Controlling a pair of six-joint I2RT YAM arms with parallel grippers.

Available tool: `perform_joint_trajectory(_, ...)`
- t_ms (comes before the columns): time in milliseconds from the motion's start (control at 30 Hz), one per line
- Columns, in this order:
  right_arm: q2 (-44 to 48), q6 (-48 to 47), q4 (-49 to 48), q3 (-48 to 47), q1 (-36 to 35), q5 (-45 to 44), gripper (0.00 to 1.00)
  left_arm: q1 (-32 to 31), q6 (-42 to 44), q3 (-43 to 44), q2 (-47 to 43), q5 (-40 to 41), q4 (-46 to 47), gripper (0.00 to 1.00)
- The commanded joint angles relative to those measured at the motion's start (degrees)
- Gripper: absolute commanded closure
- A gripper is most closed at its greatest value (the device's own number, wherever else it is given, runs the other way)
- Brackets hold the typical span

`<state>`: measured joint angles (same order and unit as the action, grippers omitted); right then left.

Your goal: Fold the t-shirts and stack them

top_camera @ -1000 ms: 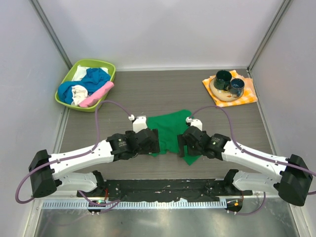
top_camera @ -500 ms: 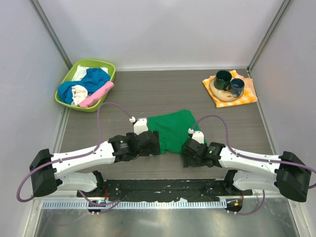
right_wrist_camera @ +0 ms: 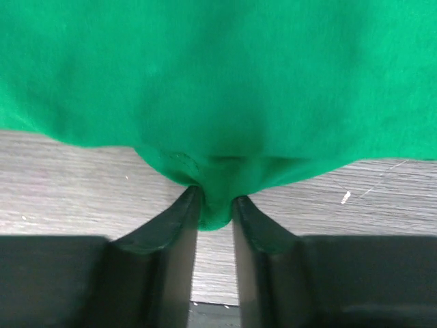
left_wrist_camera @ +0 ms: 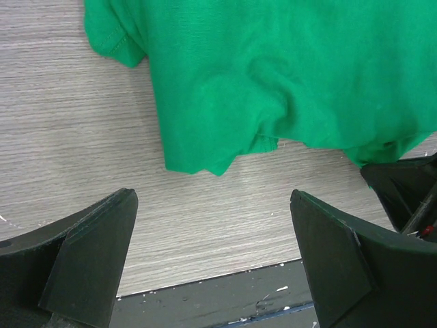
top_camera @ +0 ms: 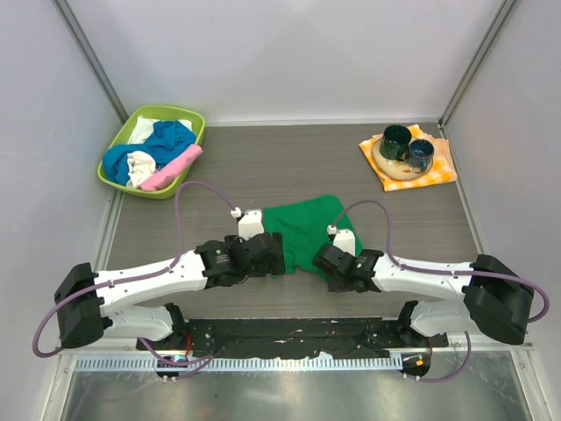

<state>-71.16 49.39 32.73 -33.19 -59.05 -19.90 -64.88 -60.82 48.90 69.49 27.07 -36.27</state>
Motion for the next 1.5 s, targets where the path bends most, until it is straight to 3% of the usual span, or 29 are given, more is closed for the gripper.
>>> perform_joint_trajectory(0, -4.1, -0.1, -2.2, -1.6, -0.2, -3.2, 0.91, -0.2, 0.8, 0.1, 0.2, 2.7, 1.0, 0.0)
perform_joint_trajectory(33, -4.9, -0.3, -2.2, -2.3, -0.2, -3.7, 0.99, -0.2, 0.9, 0.1, 0.2, 2.8, 1.0, 0.0)
perform_joint_trajectory(200, -4.9, -2.7, 2.8, -8.6, -0.5, -7.6, 0.99, -0.2, 2.4, 1.8, -0.8, 3.6, -0.1, 0.0)
perform_joint_trajectory(300, -3.6, -8.7, 8.9, -20.7, -1.5, -10.7, 0.99, -0.2, 4.5, 6.4, -1.6, 5.6, -3.2, 0.0)
perform_joint_trajectory(467, -5.8, -21.8, 19.1, -53.8, -2.7, -12.2, 0.99, -0.2, 6.9, 14.5, -5.7, 11.2, -8.9, 0.0)
perform_joint_trajectory(500, -7.2, -22.7, 20.9, -64.2, -2.9, -12.6, 0.99, -0.2, 7.4, 15.2, -6.6, 13.2, -10.1, 0.0)
perform_joint_trajectory(600, -12.4, -26.3, 26.8, -82.0, -4.3, -15.1, 0.99, -0.1, 8.0, 18.1, -10.2, 16.4, -12.7, 0.0)
perform_joint_trajectory(700, -15.3, -28.0, 29.9, -91.7, -4.8, -16.9, 0.99, 0.0, 7.9, 19.5, -14.0, 18.3, -14.1, 0.0)
perform_joint_trajectory(767, -15.6, -28.2, 31.2, -92.7, -4.8, -19.6, 0.99, 0.0, 8.3, 19.8, -15.8, 19.2, -14.4, 0.0)
perform_joint_trajectory(867, -12.9, -26.3, 32.0, -86.7, -4.8, -25.8, 0.99, 0.1, 8.7, 20.8, -17.0, 20.2, -16.4, 0.0)
perform_joint_trajectory(1000, -6.2, -19.4, 32.0, -67.4, -2.9, -36.3, 0.99, 0.1, 9.0, 20.8, -16.5, 20.7, -17.5, 0.0)
perform_joint_trajectory(1233, 6.2, -10.2, 37.1, -47.2, 10.1, -37.8, 0.99, 0.1, 9.0, 18.0, -15.0, 18.3, -14.3, 0.0)
perform_joint_trajectory(1267, 7.0, -8.3, 37.8, -46.0, 10.6, -38.6, 0.63, 0.1, 9.0, 17.7, -14.0, 18.3, -14.0, 0.0)
perform_joint_trajectory(1367, 8.4, -8.2, 37.2, -44.4, 11.1, -37.8, 0.1, 0.1, 9.2, 16.9, -11.2, 17.8, -12.6, 0.0)
perform_joint_trajectory(1467, 8.2, -12.4, 30.6, -44.6, 11.1, -27.9, 0.03, 0.1, 9.3, 15.5, -7.9, 13.5, -9.4, 0.0)
